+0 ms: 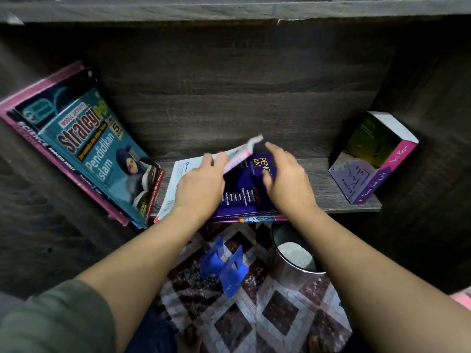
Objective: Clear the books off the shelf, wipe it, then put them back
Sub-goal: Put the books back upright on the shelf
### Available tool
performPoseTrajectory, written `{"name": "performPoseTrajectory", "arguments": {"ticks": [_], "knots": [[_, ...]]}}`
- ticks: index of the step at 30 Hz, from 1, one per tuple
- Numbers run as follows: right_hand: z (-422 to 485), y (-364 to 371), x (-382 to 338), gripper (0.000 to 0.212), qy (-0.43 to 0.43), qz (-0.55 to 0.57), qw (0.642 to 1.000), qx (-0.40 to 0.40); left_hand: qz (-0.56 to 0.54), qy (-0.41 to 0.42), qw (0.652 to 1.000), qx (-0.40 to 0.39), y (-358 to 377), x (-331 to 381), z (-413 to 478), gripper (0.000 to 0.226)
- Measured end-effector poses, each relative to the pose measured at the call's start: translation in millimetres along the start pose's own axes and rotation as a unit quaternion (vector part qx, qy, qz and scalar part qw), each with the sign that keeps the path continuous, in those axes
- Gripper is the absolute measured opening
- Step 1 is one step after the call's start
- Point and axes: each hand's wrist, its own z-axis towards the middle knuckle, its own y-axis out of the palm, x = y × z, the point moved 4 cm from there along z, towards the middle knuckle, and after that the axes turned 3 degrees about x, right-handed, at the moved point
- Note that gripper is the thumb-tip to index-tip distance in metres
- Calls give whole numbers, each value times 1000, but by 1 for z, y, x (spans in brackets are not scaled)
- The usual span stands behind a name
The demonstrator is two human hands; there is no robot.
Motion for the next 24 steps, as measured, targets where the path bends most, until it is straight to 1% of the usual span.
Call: {"name": "performPoseTrajectory", "arguments": {"ticks": [1, 2, 3, 4, 5, 6, 7, 9, 10, 11, 12, 15, 16, 20, 22, 24], "knots": [[-1, 5, 4, 51, 11, -50, 998, -43, -22, -10, 999, 28, -6, -7, 2, 34], [-4, 13, 11, 50, 14, -111, 987, -112, -39, -33, 997, 54, -12, -16, 3, 33], [-11, 22, 19, 52, 11, -165, 969, -186, -54, -69, 993, 74, -17, -26, 3, 31], [-18, 29, 27, 59, 3, -208, 945, -251, -66, -109, 987, 98, -22, -37, 3, 30], [-25, 35, 34, 67, -6, -240, 924, -296, -77, -142, 979, 125, -28, -48, 2, 32], [-29, 38, 39, 75, -14, -261, 911, -320, -87, -167, 970, 151, -33, -58, 0, 38], [-30, 40, 42, 79, -19, -273, 904, -328, -99, -186, 963, 170, -39, -67, -3, 48], [-29, 42, 45, 79, -20, -279, 903, -325, -122, -207, 951, 195, -50, -82, -7, 71], [-28, 43, 45, 78, -20, -279, 904, -322, -124, -212, 947, 204, -57, -88, -7, 79], [-28, 44, 45, 77, -20, -279, 906, -319, -119, -215, 946, 211, -62, -94, -6, 81], [-28, 45, 45, 76, -19, -281, 907, -315, -112, -212, 947, 216, -66, -99, -4, 76], [-29, 47, 43, 75, -17, -283, 909, -305, -115, -184, 944, 248, -72, -109, 2, 46], [-29, 48, 43, 74, -17, -284, 909, -303, -120, -189, 939, 262, -73, -114, 3, 40], [-28, 49, 43, 72, -18, -287, 910, -299, -105, -255, 913, 300, -76, -133, 0, 35], [-27, 49, 44, 70, -19, -287, 910, -298, -52, -292, 906, 302, -78, -141, -1, 34], [-26, 49, 44, 70, -18, -288, 910, -298, 61, -324, 907, 264, -72, -145, -1, 33]]}}
